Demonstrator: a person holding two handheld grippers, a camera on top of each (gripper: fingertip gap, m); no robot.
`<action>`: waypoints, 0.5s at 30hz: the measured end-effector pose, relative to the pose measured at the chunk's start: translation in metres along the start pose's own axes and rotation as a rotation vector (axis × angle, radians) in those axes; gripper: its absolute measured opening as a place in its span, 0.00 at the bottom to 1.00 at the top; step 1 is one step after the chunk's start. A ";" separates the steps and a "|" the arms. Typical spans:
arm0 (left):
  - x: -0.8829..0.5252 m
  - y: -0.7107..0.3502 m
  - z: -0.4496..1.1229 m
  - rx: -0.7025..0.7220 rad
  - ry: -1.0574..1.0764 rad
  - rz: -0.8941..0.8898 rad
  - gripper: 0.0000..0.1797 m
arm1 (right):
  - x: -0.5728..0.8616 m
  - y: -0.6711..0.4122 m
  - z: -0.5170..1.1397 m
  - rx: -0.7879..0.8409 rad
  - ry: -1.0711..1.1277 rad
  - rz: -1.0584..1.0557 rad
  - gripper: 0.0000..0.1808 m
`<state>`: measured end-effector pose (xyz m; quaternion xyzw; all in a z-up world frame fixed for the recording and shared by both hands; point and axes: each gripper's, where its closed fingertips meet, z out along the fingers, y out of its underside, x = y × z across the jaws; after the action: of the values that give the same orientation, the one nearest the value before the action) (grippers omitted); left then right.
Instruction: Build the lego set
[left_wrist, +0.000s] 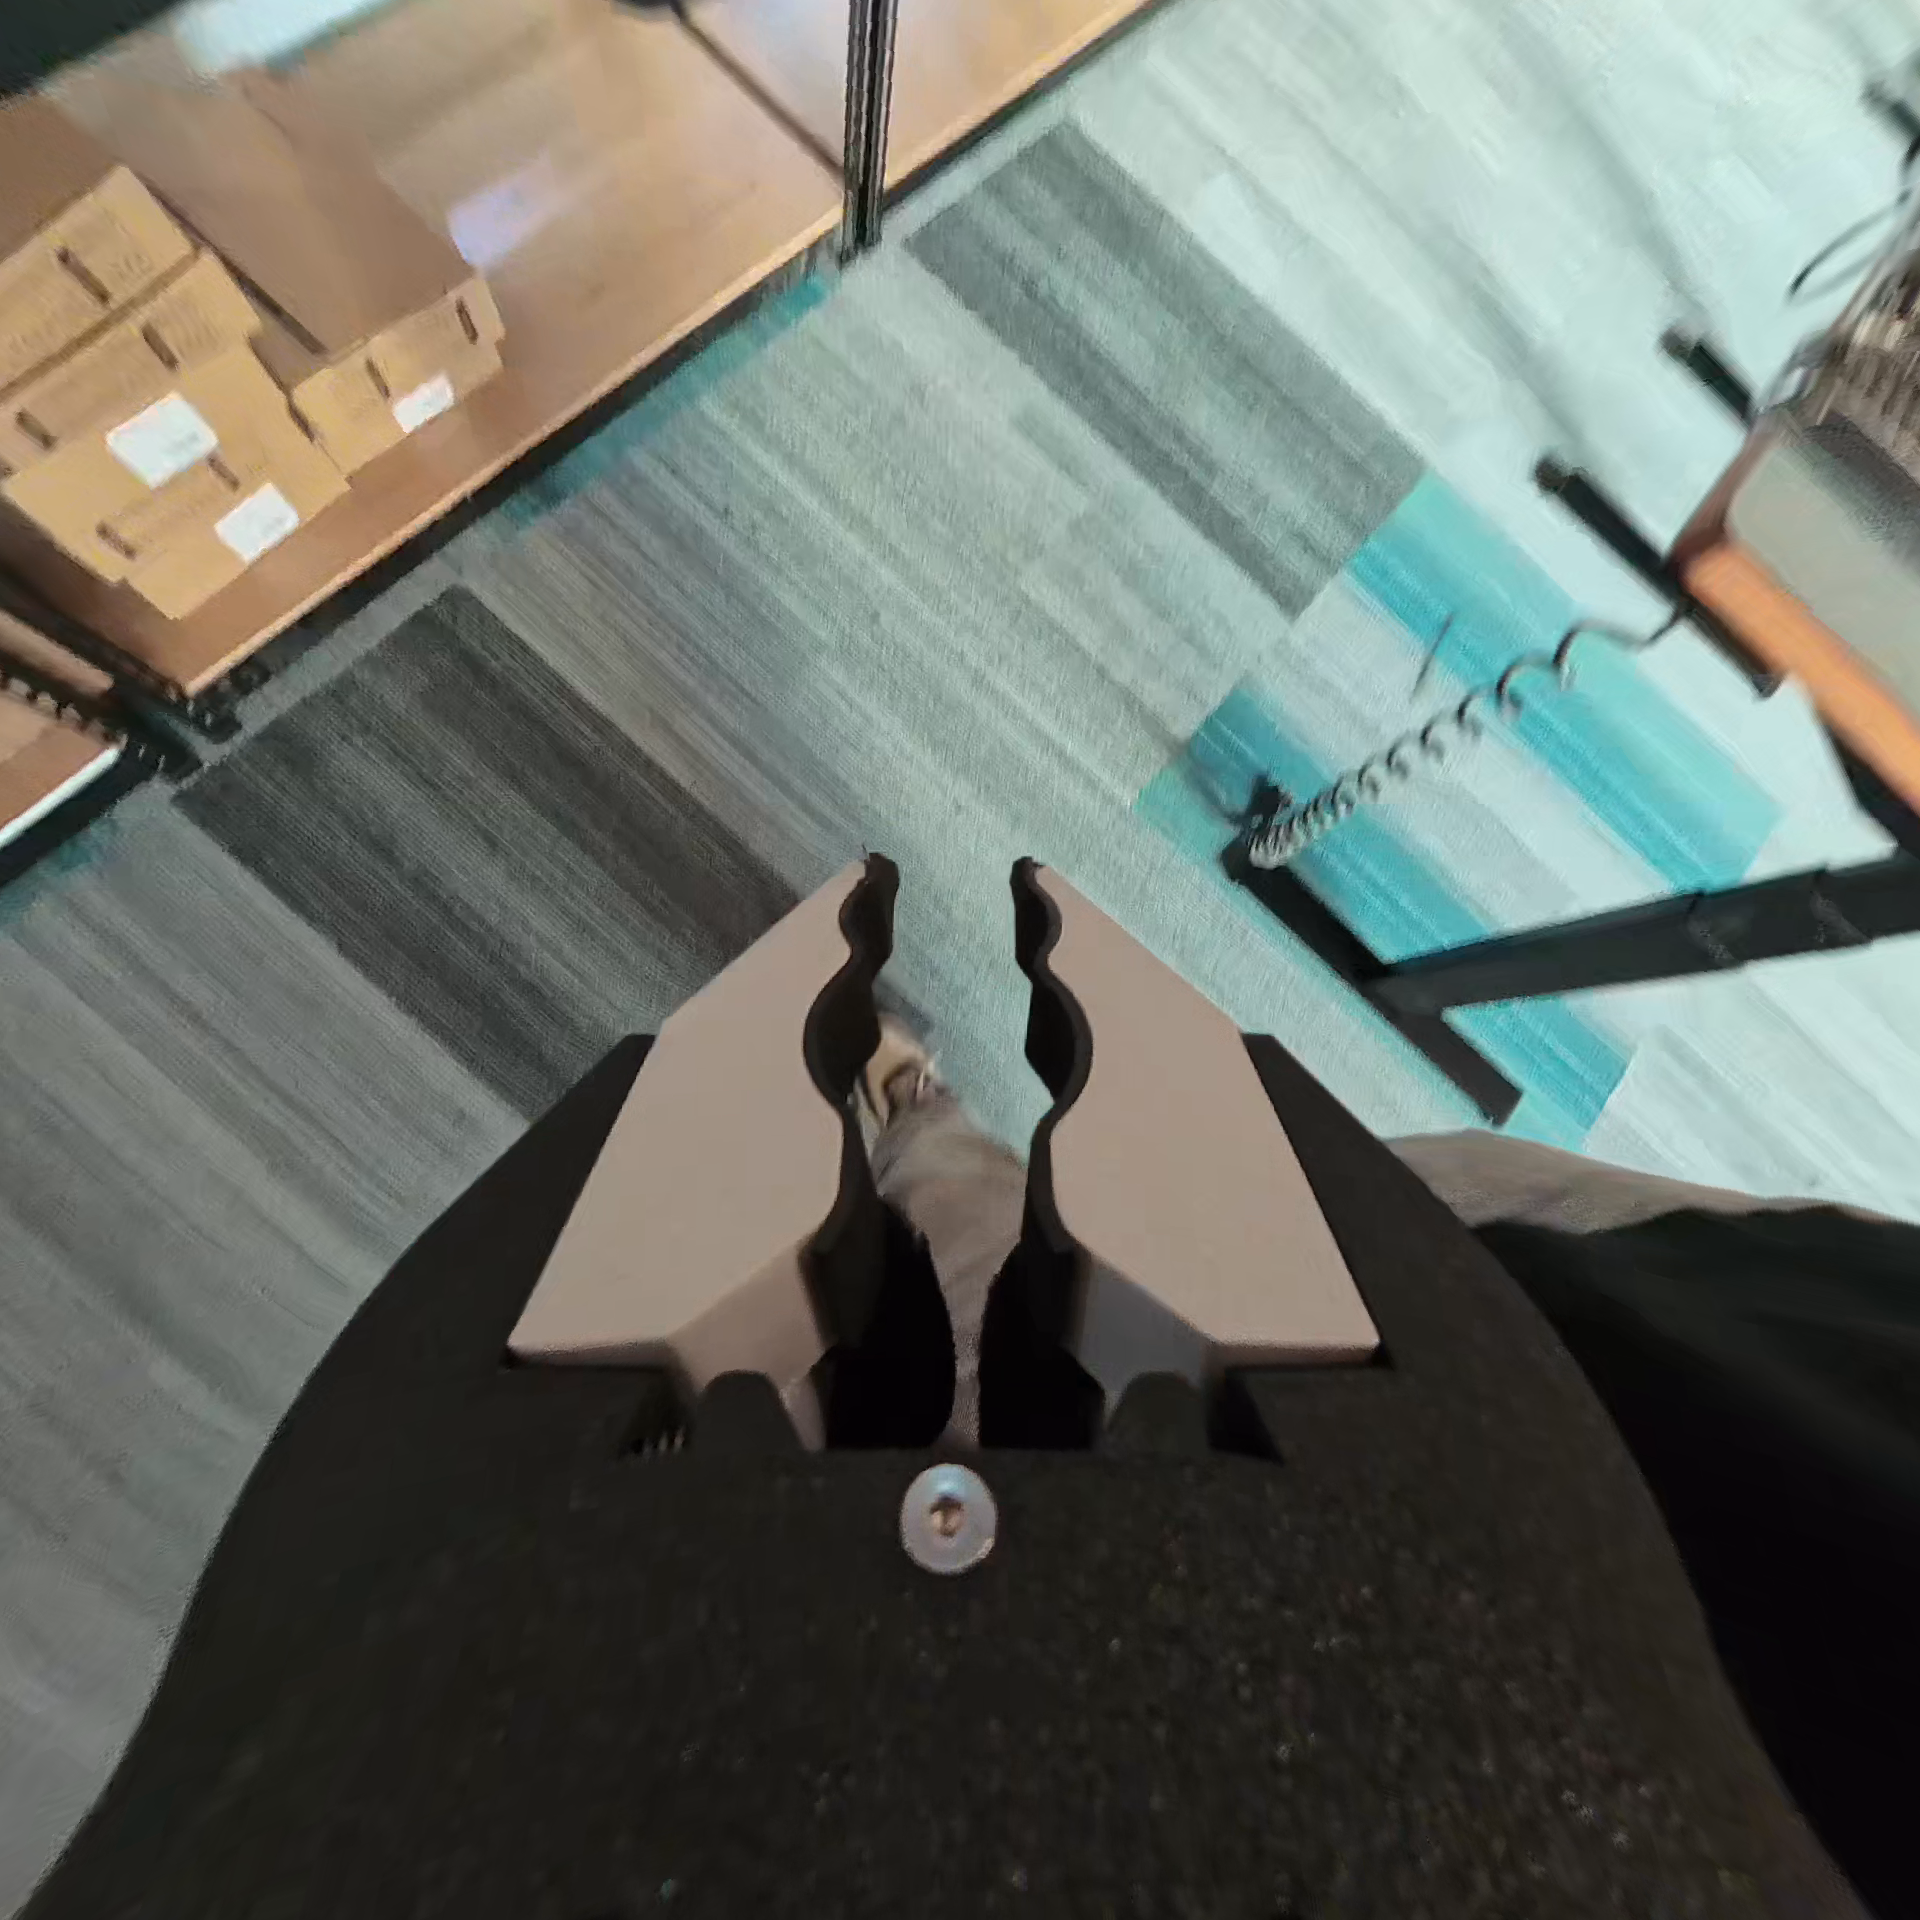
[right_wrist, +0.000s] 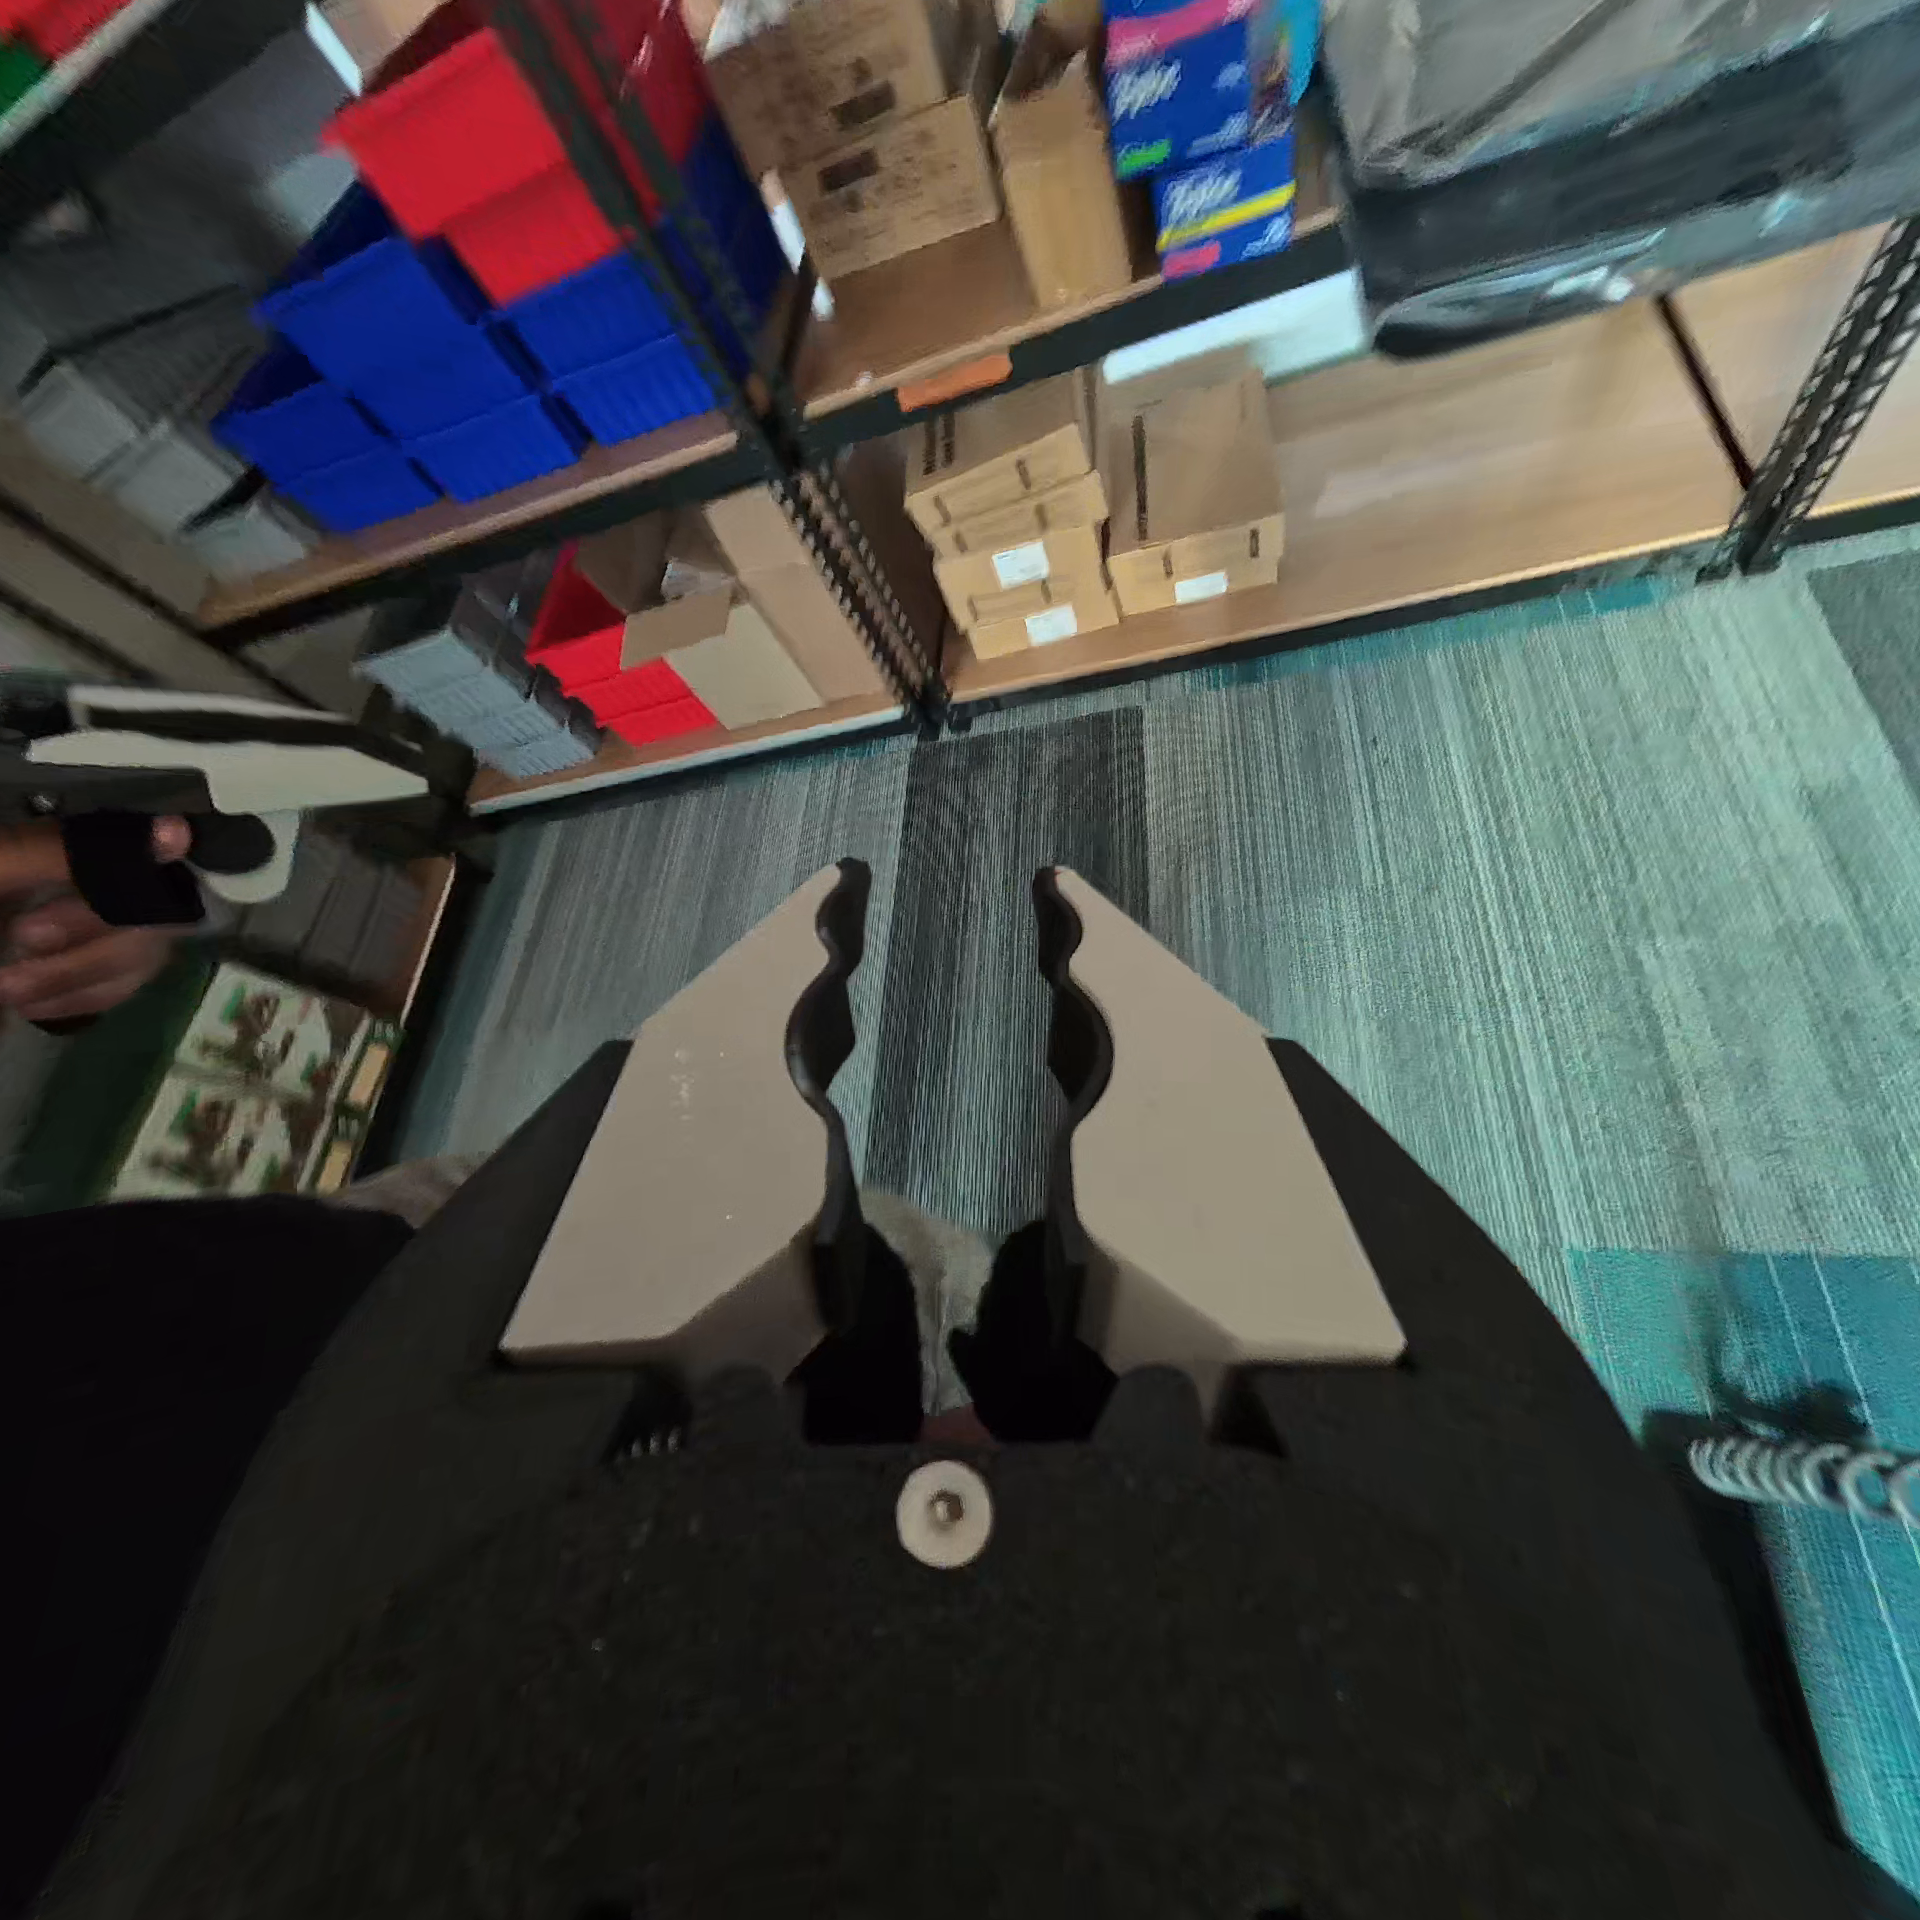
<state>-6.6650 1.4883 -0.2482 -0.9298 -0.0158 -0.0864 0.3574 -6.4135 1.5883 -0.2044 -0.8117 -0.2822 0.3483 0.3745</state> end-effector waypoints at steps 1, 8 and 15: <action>-0.007 -0.026 0.011 0.024 0.019 -0.006 0.12 | 0.015 -0.029 0.008 0.039 0.024 0.003 0.18; -0.068 -0.178 0.099 0.039 0.054 0.071 0.12 | 0.131 -0.174 0.086 0.074 0.201 -0.130 0.19; -0.116 -0.278 0.209 0.023 0.050 0.068 0.12 | 0.258 -0.293 0.202 0.097 0.247 -0.223 0.23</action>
<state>-6.7734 1.8380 -0.2366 -0.9232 0.0240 -0.0973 0.3710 -6.4740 2.0208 -0.1566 -0.7929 -0.3054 0.2154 0.4812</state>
